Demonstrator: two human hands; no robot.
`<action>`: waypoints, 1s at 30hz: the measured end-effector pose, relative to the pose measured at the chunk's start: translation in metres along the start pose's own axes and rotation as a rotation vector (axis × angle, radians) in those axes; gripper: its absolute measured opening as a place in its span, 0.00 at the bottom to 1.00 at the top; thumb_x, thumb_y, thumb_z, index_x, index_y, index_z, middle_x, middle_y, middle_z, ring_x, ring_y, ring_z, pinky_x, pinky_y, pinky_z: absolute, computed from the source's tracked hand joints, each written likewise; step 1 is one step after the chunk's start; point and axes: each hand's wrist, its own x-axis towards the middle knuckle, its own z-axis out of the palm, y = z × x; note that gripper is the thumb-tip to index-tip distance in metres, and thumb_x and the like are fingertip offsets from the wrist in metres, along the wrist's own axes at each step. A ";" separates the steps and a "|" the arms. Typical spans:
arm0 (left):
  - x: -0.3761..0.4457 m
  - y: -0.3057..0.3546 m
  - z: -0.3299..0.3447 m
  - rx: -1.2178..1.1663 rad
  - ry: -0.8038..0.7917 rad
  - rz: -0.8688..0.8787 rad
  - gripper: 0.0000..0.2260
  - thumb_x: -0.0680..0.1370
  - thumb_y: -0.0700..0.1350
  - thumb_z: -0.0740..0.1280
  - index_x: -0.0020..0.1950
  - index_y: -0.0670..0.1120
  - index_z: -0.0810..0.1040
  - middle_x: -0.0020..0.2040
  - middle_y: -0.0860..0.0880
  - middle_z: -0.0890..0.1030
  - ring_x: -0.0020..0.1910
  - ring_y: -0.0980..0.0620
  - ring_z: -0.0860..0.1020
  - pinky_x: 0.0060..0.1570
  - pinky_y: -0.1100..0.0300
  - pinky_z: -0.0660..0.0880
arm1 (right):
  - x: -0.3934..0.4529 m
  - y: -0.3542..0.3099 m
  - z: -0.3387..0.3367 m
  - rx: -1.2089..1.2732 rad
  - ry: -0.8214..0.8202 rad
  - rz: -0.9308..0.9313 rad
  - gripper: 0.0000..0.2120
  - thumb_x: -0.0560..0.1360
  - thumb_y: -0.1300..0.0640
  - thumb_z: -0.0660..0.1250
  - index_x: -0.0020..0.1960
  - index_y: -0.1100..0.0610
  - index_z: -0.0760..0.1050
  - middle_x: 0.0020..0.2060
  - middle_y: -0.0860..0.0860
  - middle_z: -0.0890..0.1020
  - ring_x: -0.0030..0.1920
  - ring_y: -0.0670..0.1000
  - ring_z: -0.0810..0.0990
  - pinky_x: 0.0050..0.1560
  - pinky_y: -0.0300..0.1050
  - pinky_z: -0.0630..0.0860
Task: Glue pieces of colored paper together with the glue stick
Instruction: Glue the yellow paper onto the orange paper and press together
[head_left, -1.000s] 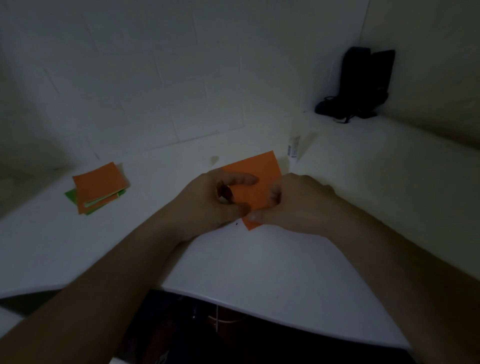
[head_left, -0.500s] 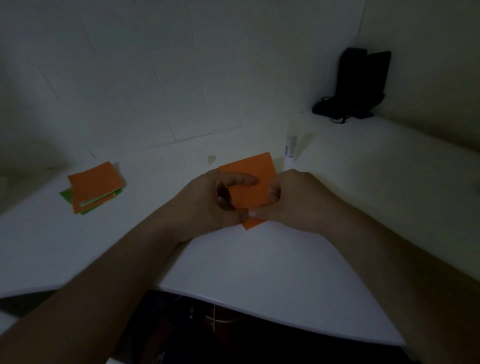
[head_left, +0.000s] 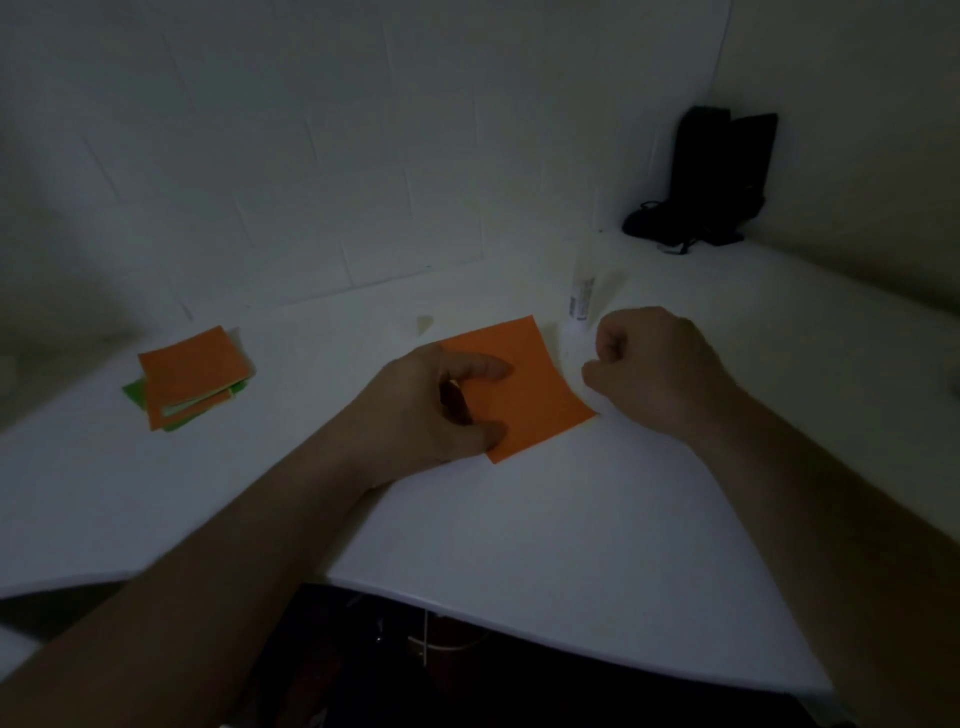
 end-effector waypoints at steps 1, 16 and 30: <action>0.000 0.001 0.002 0.022 0.020 0.000 0.27 0.69 0.55 0.80 0.67 0.65 0.79 0.55 0.61 0.76 0.48 0.68 0.77 0.47 0.79 0.68 | -0.001 -0.004 0.002 0.035 0.046 -0.030 0.13 0.70 0.59 0.72 0.32 0.54 0.70 0.26 0.47 0.72 0.27 0.45 0.70 0.33 0.43 0.71; -0.004 0.006 0.009 0.091 0.179 0.019 0.24 0.69 0.58 0.79 0.65 0.61 0.81 0.49 0.57 0.75 0.44 0.62 0.76 0.43 0.77 0.67 | -0.008 -0.020 0.033 -0.019 -0.112 -0.184 0.06 0.79 0.60 0.66 0.45 0.55 0.71 0.37 0.52 0.77 0.36 0.51 0.75 0.35 0.45 0.71; -0.001 0.003 0.007 0.048 0.228 -0.101 0.16 0.73 0.50 0.77 0.59 0.59 0.83 0.48 0.68 0.76 0.49 0.64 0.77 0.52 0.74 0.70 | 0.004 -0.007 0.008 0.208 0.052 0.051 0.07 0.79 0.62 0.67 0.45 0.52 0.73 0.35 0.49 0.76 0.32 0.43 0.73 0.25 0.30 0.66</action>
